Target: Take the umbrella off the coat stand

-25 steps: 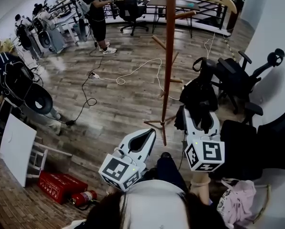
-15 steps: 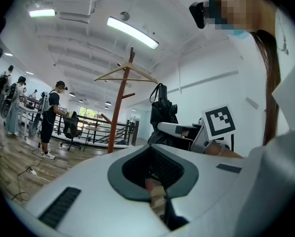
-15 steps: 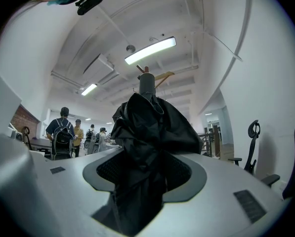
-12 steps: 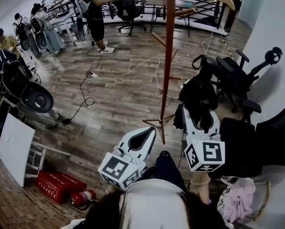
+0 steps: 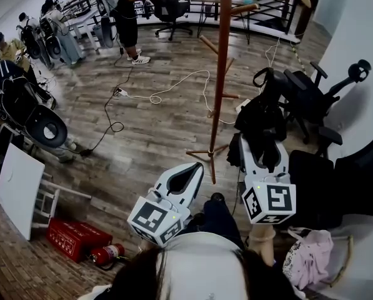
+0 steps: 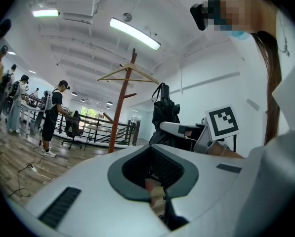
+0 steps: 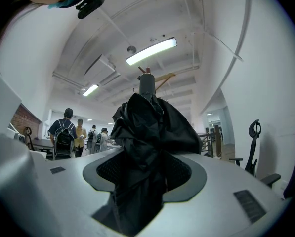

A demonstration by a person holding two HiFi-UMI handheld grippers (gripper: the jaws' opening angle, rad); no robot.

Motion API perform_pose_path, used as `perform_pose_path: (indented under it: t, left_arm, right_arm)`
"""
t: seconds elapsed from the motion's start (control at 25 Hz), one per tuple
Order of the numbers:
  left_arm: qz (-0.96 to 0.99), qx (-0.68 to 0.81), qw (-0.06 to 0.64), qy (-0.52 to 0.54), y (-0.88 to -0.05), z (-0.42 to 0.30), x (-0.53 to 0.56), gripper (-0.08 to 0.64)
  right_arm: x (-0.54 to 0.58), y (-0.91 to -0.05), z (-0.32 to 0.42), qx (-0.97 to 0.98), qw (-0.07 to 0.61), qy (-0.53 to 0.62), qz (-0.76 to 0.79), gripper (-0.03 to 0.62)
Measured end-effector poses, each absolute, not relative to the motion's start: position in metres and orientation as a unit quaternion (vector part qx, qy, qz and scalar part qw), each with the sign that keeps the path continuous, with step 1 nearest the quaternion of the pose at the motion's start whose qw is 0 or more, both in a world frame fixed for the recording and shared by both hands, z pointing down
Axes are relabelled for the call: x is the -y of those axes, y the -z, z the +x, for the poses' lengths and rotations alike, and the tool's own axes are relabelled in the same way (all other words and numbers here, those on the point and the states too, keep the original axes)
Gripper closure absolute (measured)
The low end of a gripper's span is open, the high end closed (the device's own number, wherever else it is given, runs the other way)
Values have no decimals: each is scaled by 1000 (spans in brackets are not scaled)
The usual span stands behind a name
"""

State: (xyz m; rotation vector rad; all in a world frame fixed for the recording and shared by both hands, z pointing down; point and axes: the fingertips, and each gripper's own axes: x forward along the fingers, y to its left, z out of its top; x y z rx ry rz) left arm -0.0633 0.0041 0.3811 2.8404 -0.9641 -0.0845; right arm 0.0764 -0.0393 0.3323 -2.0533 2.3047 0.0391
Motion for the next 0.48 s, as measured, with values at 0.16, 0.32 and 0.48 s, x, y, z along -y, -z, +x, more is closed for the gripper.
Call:
perform_pose_path:
  t: [0.16, 0.32, 0.48]
  left_arm:
    - [942, 327, 73, 33, -385, -63, -4, 551]
    - [945, 318, 72, 31, -385, -59, -4, 551]
    - [944, 320, 74, 32, -384, -58, -3, 551]
  right_arm:
    - [37, -331, 77, -747, 30, -18, -664, 341]
    - [35, -330, 76, -748, 31, -18, -663, 341]
    - [35, -330, 75, -750, 30, -17, -661, 341]
